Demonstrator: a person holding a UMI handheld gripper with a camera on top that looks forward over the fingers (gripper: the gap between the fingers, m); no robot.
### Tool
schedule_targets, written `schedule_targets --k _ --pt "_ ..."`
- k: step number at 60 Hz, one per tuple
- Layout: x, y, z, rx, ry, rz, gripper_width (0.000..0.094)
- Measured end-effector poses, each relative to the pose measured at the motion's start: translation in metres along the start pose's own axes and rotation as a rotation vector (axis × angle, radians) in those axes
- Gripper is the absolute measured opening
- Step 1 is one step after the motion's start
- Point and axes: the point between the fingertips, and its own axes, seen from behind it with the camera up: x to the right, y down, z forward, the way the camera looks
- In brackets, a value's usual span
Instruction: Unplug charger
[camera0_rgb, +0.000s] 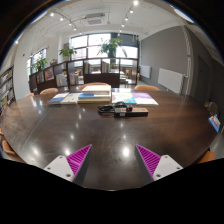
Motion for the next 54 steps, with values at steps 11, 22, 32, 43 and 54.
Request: schedule_targets --k 11,22,32,43,54 --pt "0.064 -0.029 0.119 -0.032 0.028 -0.007 0.0852" --pt "0.089 -0.073 0.228 -0.024 0.000 -0.045 0.0769" --pt "0.096 -0.120 0.306 0.027 -0.030 -0.061 0.0649" --pt "0.095 -0.119 0.348 -0.007 -0.055 -0.016 0.0264" --pt "0.097 -0.119 0.347 -0.015 -0.018 0.026 0.0137"
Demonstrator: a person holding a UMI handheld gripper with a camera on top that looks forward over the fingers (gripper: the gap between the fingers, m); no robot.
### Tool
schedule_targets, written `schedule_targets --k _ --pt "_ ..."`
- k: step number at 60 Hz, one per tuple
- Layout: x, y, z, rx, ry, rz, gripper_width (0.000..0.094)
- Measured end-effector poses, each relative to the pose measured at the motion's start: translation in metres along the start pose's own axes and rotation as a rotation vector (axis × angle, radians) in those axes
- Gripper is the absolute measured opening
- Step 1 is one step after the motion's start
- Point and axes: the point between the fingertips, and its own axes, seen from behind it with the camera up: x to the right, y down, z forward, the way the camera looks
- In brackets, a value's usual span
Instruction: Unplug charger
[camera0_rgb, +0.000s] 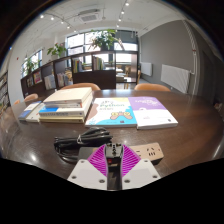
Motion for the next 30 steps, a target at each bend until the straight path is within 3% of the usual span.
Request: schedule_targets --k 6,9,10,13,16,18,20,24,30 --pt "0.001 0.000 0.002 -0.041 0.033 0.045 0.0084" --pt "0.001 -0.005 -0.002 -0.111 0.017 0.063 0.0072" --pt "0.003 -0.021 -0.008 -0.087 0.010 0.083 0.0073" --pt "0.014 -0.117 -0.042 0.157 0.001 0.126 0.0074" --pt "0.040 -0.204 -0.101 0.359 0.059 0.062 0.0071" --pt "0.054 -0.255 -0.123 0.456 0.079 0.035 0.0068" --pt "0.068 -0.280 -0.140 0.495 0.093 0.023 0.0072" --pt "0.105 -0.307 -0.150 0.486 0.088 0.039 0.0101" --pt "0.154 -0.245 -0.126 0.359 0.096 0.050 0.0118"
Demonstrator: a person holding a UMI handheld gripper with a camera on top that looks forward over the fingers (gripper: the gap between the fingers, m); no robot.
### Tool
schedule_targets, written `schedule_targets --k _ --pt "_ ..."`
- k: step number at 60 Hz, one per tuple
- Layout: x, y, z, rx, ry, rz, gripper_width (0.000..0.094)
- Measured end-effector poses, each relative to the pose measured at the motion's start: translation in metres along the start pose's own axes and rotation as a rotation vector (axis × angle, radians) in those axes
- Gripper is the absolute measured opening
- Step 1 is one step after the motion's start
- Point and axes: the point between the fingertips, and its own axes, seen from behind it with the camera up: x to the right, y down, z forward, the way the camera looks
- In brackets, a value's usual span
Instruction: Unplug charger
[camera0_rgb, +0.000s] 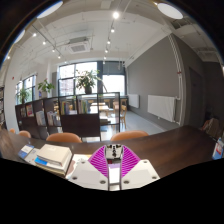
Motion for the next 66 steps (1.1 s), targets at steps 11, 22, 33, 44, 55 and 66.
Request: schedule_targets --k 11,22,33,44,55,66 --pt "0.086 0.150 0.037 -0.271 0.038 -0.018 0.0123" --pt "0.117 0.244 0.040 -0.399 0.062 -0.005 0.0148" --pt "0.128 0.274 0.038 -0.437 0.082 0.037 0.0221" --pt "0.127 0.256 0.030 -0.428 0.107 0.000 0.0634" --pt "0.099 0.174 -0.015 -0.289 0.102 0.018 0.0749" --pt "0.036 0.105 -0.118 -0.176 0.046 0.034 0.0767"
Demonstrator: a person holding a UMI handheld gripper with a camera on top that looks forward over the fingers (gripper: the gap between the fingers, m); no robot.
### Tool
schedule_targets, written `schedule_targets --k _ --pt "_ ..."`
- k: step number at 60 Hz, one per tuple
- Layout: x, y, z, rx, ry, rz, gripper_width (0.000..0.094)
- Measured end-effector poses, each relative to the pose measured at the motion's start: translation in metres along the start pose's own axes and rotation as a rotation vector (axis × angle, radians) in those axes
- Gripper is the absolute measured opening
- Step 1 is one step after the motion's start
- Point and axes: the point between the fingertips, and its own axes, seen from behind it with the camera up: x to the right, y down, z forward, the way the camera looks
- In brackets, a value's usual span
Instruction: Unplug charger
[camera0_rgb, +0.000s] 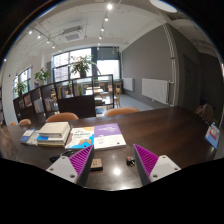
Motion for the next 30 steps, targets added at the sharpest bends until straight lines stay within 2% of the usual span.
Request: schedule_targets --k 9,23,30 --pt "-0.056 0.022 -0.088 0.017 -0.047 -0.028 0.0768" --pt "-0.143 0.117 -0.176 -0.094 -0.144 -0.082 0.0778" --pt "-0.174 0.143 -0.203 -0.127 -0.192 -0.090 0.0780"
